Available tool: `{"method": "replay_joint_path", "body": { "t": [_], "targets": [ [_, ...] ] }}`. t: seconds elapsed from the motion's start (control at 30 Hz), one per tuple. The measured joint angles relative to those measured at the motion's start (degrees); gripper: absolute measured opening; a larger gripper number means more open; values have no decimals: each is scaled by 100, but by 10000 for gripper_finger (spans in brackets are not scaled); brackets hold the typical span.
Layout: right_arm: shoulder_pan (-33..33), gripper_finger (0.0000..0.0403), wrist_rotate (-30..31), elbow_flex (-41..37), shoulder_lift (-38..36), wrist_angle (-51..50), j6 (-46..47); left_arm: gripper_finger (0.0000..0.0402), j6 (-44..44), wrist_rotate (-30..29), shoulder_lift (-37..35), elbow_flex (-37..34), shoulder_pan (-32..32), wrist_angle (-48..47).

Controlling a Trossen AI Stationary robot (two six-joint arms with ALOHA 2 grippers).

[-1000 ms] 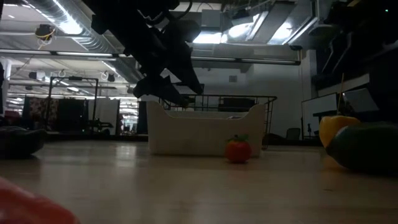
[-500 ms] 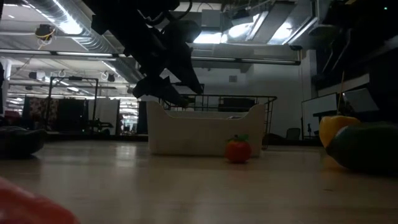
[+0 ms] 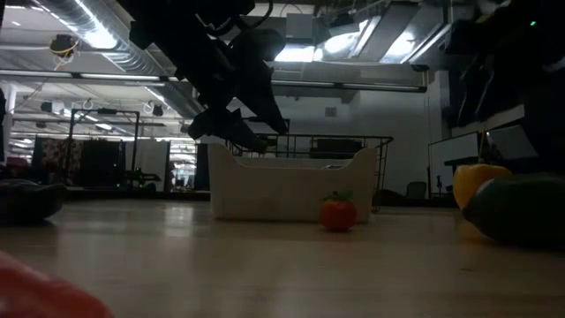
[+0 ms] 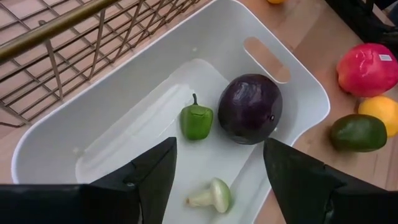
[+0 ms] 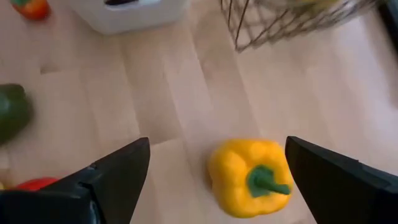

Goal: Sort produce into baskets
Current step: Put the yellow bell pepper into the white bin

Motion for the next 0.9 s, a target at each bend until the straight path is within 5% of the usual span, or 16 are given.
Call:
{"method": "replay_joint_path", "body": {
  "t": [0.57,0.9],
  "targets": [
    [-1799,370,-601,0,1186,-269,-2411,237,2,-2,0,0,0,3],
    [-2549,370,-1232,0,1720,-274,-3000,237,1,-2,0,0,0,3]
  ]
}}
